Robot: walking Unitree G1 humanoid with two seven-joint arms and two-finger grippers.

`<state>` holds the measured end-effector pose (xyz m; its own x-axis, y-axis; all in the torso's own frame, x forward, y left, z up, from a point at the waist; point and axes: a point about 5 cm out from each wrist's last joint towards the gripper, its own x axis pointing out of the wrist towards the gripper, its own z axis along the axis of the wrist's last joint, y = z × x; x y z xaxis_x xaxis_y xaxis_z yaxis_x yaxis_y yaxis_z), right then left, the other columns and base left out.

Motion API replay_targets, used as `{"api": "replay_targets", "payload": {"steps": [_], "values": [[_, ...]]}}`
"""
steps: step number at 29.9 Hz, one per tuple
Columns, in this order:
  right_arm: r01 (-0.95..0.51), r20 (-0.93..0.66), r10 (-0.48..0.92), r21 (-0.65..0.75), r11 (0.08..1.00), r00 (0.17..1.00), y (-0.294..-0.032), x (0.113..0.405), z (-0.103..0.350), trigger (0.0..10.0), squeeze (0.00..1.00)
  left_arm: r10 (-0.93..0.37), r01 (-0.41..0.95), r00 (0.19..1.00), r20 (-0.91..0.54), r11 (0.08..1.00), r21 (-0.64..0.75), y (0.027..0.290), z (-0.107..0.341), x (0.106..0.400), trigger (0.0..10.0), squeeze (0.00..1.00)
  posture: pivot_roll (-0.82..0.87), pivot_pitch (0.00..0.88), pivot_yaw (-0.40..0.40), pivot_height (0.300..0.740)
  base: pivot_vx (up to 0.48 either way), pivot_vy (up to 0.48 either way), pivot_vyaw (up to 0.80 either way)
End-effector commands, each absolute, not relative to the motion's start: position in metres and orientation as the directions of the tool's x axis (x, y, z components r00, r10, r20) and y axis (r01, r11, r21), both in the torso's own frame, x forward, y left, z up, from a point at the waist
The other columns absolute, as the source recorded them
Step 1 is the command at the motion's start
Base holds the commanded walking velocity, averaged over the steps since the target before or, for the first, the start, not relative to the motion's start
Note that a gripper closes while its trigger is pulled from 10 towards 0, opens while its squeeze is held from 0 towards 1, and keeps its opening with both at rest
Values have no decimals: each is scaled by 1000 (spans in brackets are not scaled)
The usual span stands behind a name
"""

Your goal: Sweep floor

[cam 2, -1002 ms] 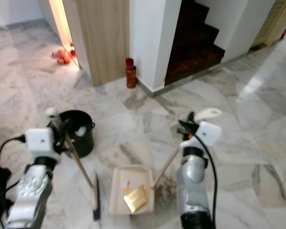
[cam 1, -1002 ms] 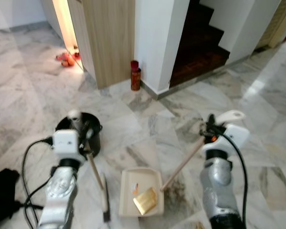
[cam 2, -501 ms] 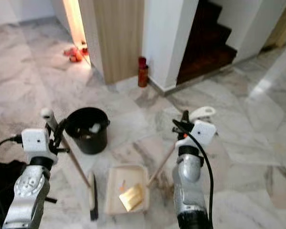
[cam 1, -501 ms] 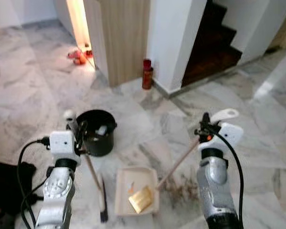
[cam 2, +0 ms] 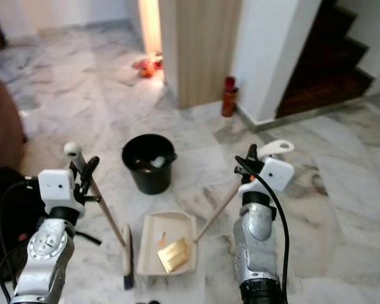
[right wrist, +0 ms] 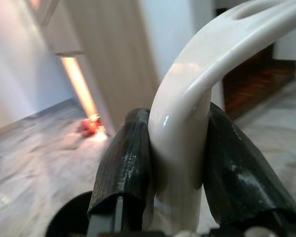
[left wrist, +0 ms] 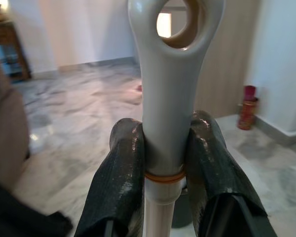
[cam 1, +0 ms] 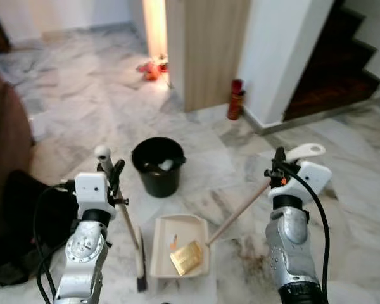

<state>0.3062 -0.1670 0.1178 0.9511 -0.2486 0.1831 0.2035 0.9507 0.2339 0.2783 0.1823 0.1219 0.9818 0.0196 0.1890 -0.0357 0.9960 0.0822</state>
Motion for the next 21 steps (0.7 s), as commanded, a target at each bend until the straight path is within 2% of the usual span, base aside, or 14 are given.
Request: {"api": "replay_targets", "payload": {"steps": [1,5,21], "values": [[181,234,-241,248,952,942,-163,309,131,10000,0,25,-48,976,215,994,101,186,129,278,10000,0,59,81,-22,740,0,0,725],[180,233,-238,247,952,943,-162,309,131,10000,0,23,-45,977,211,994,103,186,128,278,10000,0,59,82,-22,740,0,0,680],[139,307,-218,260,955,926,-159,313,153,10000,0,23,-44,979,200,994,105,186,127,278,10000,0,60,86,-26,740,0,0,0]]}}
